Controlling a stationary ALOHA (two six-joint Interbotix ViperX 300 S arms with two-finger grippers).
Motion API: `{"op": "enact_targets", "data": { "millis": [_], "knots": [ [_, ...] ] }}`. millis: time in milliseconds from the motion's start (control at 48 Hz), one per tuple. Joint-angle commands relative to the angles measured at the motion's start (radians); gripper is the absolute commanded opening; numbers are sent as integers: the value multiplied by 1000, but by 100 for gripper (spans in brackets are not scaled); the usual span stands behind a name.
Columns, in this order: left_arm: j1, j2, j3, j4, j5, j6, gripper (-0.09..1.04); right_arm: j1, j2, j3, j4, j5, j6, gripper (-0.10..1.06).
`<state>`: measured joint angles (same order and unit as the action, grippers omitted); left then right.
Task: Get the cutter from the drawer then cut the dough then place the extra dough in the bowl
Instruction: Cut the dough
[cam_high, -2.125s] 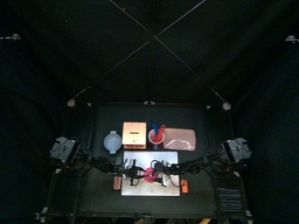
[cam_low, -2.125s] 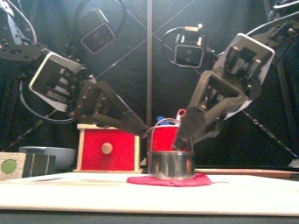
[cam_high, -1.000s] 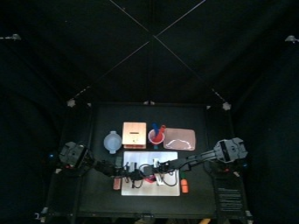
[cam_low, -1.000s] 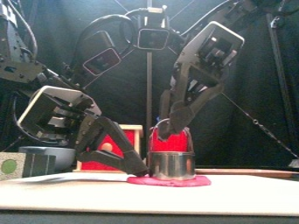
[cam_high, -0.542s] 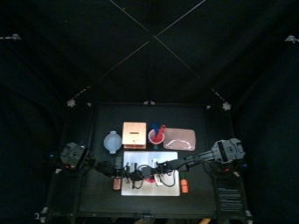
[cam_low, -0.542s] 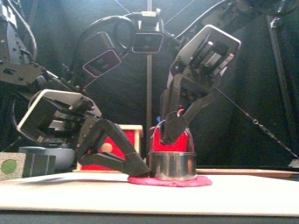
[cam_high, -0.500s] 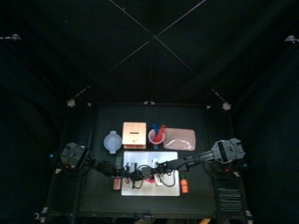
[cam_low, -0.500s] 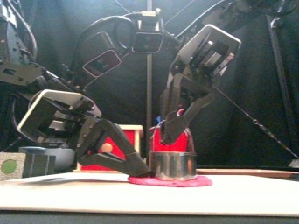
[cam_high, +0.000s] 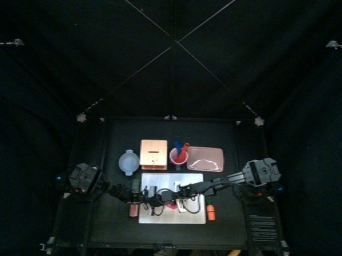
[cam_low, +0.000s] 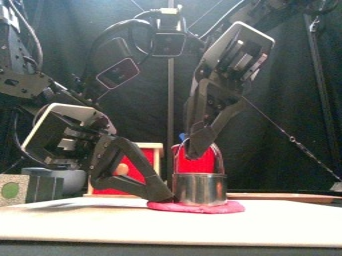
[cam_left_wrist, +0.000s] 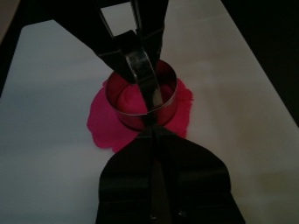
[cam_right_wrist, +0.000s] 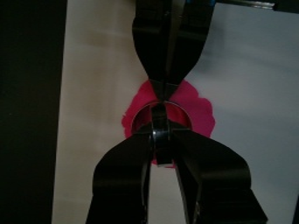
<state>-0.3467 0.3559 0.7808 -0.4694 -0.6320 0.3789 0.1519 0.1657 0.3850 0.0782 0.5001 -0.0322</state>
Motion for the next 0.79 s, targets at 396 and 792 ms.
{"op": "enact_targets", "data": {
  "millis": [396, 792],
  "knots": [
    [2, -3, -9, -6, 28, -2, 44, -21, -153, -28, -3, 71, 2, 59],
    [11, -61, 25, -20, 26, 2, 44, -61, -238, 115, 2, 115, 3, 59]
  ]
}}
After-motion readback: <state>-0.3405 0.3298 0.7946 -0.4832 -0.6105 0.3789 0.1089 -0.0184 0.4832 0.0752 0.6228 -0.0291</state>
